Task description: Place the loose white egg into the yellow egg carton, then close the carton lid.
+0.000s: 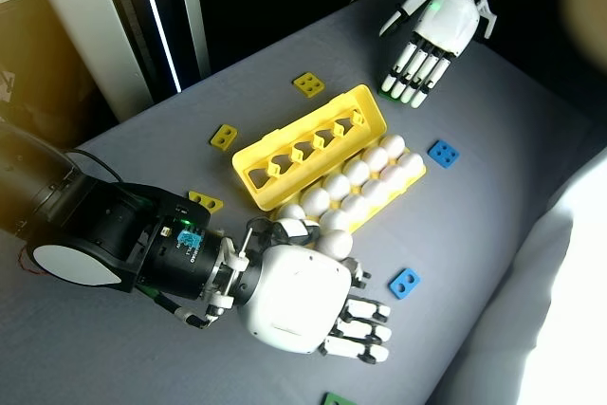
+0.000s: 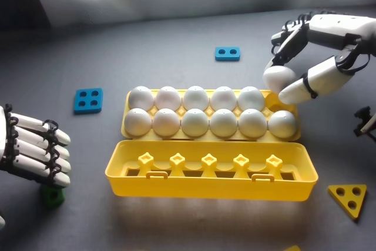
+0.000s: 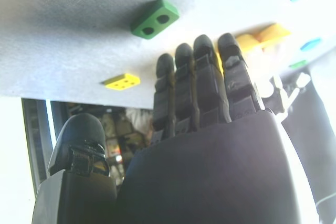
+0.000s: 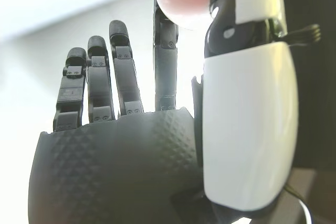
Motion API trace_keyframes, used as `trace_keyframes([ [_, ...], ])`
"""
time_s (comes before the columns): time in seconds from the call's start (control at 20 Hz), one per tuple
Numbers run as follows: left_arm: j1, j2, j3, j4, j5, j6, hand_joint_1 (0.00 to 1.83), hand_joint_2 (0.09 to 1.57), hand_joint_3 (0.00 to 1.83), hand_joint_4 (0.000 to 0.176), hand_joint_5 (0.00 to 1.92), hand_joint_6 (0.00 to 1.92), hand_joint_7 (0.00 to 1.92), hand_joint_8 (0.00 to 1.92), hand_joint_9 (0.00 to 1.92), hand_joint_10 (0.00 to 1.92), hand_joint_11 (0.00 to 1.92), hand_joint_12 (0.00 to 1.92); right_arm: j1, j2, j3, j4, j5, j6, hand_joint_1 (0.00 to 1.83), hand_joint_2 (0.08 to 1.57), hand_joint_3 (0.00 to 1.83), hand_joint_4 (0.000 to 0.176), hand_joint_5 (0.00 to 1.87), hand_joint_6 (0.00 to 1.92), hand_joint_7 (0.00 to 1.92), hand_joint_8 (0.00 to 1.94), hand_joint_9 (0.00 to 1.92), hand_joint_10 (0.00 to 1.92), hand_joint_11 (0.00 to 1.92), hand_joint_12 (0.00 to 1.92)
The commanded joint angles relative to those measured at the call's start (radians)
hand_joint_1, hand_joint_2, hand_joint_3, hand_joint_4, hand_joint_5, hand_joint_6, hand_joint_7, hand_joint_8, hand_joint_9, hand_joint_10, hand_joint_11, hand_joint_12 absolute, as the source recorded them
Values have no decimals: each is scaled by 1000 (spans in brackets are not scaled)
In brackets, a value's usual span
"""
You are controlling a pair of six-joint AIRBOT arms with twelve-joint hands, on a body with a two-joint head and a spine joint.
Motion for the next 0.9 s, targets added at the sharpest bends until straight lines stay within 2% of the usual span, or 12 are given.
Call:
trace_keyframes([
  [0.0,-5,14,3,-58,-49,-1,0,1286,2,0,281,2,255,1,209,3,1,243,5,14,0,21,91,13,1047,1053,0,176,1094,795,295,0,95,0,0,0],
  [0.15,-6,14,3,-57,-49,-1,0,1286,2,0,281,1,256,1,207,1,0,225,13,14,-10,21,77,15,1070,1028,0,176,1162,693,324,5,135,6,0,0],
  [0.3,-7,14,3,-56,-49,-1,0,1283,0,0,293,4,268,3,223,5,15,243,25,14,-26,21,61,15,1057,1041,2,176,1121,761,316,1,132,1,0,0],
  [0.4,-7,14,2,-56,-48,-1,0,1279,0,0,278,0,253,0,208,0,1,239,33,14,-35,21,52,15,1066,1032,0,176,1149,709,353,3,163,3,0,0],
  [0.85,-7,14,1,-52,-47,-1,0,1283,1,0,293,6,271,6,224,6,6,254,46,28,-49,21,30,15,1059,1040,1,176,1123,756,291,2,124,2,23,11],
])
